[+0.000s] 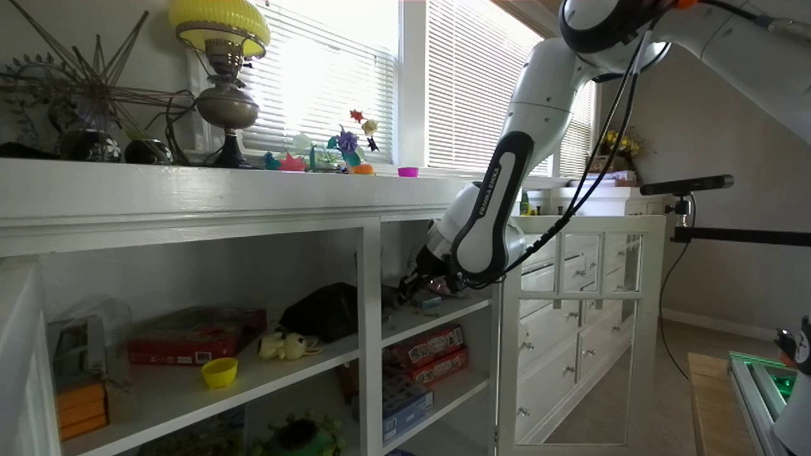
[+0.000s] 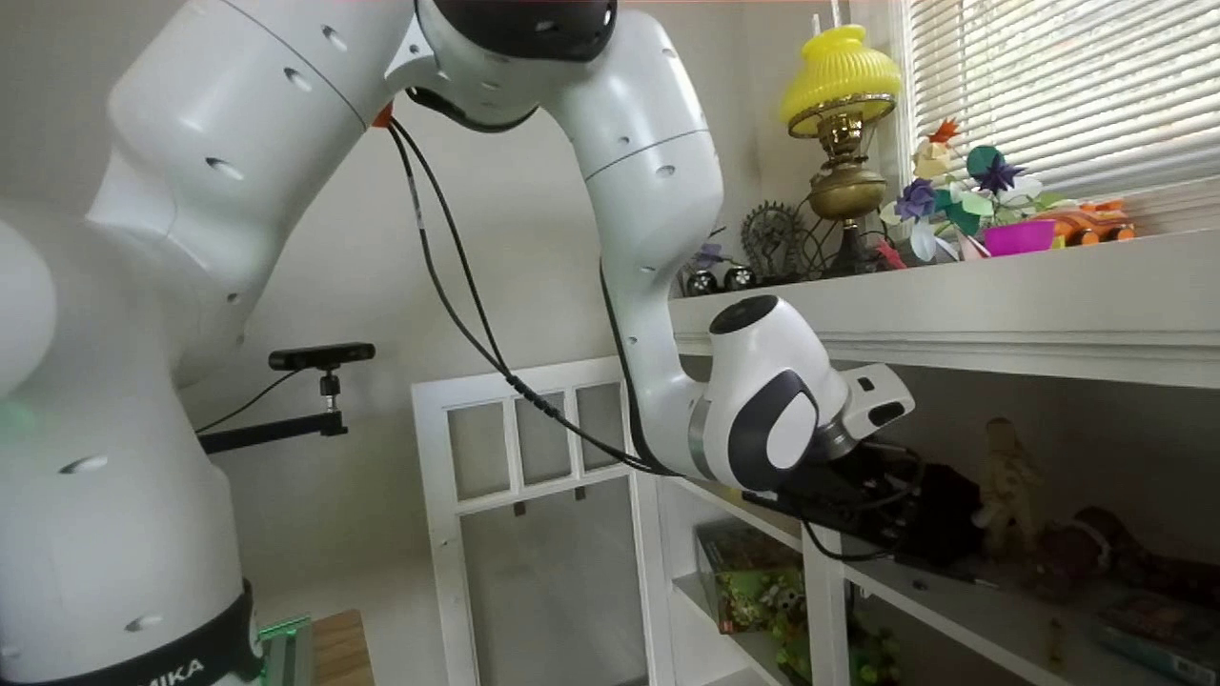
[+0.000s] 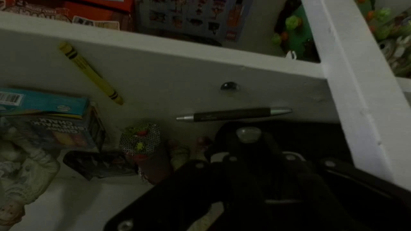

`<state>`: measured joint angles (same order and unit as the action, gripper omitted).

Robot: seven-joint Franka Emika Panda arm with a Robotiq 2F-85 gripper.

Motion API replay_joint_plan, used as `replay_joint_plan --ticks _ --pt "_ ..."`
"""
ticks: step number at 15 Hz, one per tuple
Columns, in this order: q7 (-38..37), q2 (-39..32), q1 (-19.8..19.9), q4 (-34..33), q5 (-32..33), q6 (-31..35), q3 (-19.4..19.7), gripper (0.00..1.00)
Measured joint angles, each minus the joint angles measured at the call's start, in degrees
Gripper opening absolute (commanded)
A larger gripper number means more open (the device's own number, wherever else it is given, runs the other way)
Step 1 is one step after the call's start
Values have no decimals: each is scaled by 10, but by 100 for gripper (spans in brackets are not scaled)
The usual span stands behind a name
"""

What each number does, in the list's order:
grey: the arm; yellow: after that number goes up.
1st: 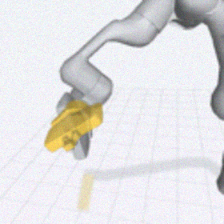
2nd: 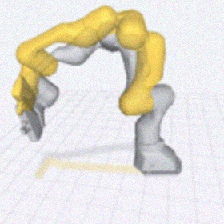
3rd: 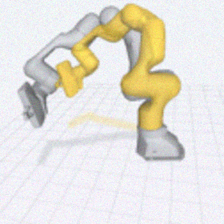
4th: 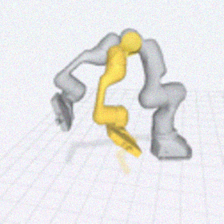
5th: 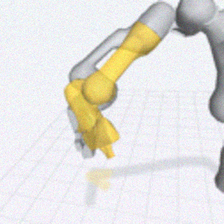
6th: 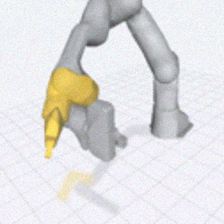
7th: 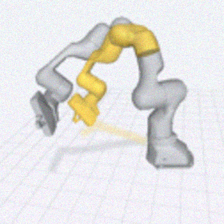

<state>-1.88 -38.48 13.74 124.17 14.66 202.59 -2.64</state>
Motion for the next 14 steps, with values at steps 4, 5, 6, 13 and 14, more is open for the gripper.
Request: replay_joint_plan --ticks 4,5,6,13,14 --pt "11 27 0 44 0 -1 -2 5" --pt "14 40 1 56 3 -1 -6 5" --pt "15 57 3 69 7 0 -11 5" --pt "-27 206 109 171 152 -9 -115 5" --pt "-55 222 146 182 197 -11 -149 5"
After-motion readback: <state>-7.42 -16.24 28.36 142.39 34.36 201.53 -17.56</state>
